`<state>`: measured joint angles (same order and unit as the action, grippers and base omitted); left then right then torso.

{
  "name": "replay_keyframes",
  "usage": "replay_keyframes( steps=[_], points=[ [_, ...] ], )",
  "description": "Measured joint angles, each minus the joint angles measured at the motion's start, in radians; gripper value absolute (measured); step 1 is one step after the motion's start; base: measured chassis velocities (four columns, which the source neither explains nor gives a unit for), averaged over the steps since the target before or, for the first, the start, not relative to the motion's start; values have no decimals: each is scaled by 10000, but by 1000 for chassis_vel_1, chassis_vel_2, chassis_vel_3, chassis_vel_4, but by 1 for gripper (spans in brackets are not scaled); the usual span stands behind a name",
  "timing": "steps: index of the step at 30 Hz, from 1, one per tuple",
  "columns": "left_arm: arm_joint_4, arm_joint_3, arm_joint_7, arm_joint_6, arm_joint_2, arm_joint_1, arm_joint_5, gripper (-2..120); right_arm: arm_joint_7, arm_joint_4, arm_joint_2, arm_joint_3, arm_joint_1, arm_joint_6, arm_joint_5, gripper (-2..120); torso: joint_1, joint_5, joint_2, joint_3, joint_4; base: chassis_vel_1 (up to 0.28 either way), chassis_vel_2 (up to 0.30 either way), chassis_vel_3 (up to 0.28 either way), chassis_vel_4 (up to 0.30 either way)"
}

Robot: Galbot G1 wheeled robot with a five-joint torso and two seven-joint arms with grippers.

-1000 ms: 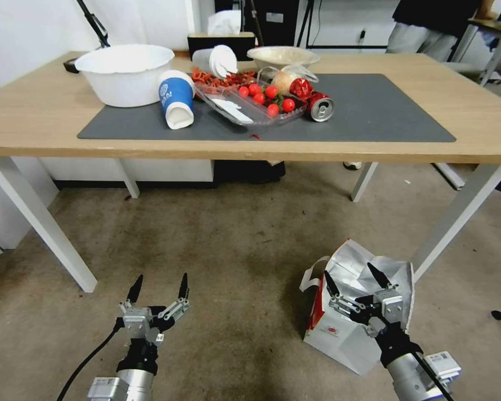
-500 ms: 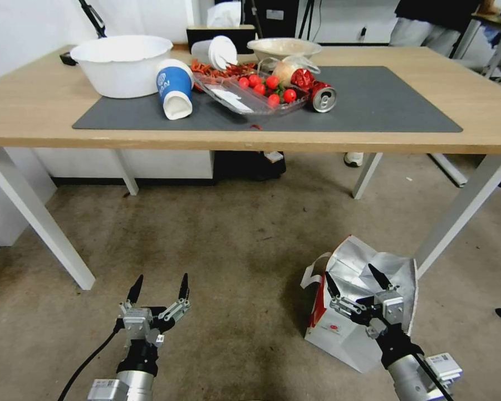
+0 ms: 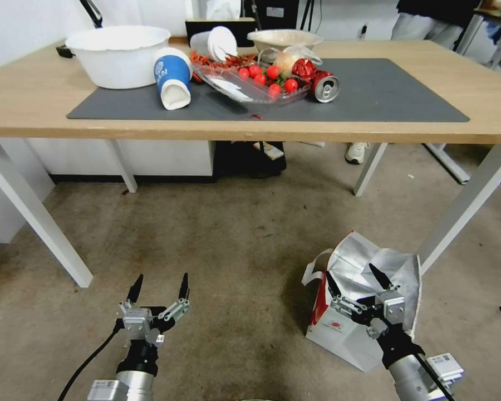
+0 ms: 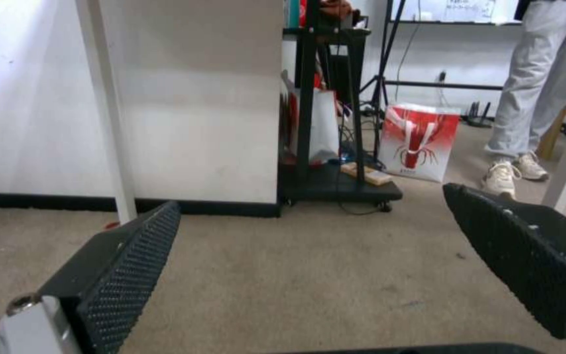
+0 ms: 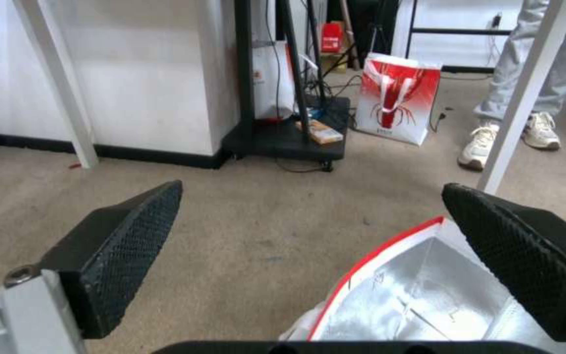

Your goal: Pick up the food delivery bag from the floor and place it on the table.

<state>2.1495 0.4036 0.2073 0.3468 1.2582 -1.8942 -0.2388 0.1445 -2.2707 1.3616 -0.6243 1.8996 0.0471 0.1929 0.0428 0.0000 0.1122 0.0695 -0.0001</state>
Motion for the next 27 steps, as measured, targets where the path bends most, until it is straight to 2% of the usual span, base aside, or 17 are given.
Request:
replay_keyframes(
  steps=[19,27],
  points=[
    [-63,23,13,54,-28,34,-86,100,3,-44,-9,15,4,-28,-17,100,-65,0,-754,-686,0,0,0,0,0],
    [-69,25,25,66,-29,48,-97,100,9,-81,2,16,25,-36,-36,100,-94,0,-895,-695,0,0,0,0,0]
  ],
)
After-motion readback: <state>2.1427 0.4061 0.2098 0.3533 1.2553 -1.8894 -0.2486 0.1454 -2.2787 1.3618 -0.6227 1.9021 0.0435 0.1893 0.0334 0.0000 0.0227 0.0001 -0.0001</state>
